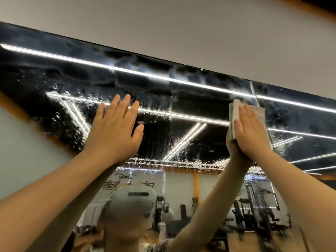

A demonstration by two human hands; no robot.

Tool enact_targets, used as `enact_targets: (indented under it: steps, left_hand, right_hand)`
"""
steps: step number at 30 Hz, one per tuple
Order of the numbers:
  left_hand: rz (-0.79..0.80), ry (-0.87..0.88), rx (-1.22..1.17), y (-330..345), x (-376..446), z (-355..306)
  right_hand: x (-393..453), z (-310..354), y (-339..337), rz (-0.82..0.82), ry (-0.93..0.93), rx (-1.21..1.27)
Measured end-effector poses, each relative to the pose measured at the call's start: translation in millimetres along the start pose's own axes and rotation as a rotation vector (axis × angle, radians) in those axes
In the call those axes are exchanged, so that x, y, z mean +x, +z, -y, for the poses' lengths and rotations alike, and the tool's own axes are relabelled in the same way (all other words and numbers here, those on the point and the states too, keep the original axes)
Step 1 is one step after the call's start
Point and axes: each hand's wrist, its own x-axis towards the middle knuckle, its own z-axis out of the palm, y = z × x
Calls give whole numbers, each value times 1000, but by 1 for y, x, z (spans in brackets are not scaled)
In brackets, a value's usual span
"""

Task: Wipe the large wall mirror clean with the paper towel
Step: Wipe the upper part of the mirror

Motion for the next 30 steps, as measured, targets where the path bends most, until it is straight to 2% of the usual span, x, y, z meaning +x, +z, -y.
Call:
enact_targets:
  steps: [5,12,18,22,26,30]
  left_hand:
    - [-4,8,1,1,-1,1]
    - [3,19,-22,3,0,2]
    - [0,21,-55,1,0,2]
    - [85,51,-81,-14,6,5]
    - [4,88,-96,-41,-2,32]
    - [3,72,-49,-42,-40,88]
  right_hand:
    - [4,1,2,-67,144,49]
    - [-1,31,3,-94,193,-54]
    - [-14,82,10,-63,54,-21]
    - [-18,129,20,-21,-83,-51]
    - [-23,157,30,-20,-68,-29]
    - [-29,162,27,27,-60,2]
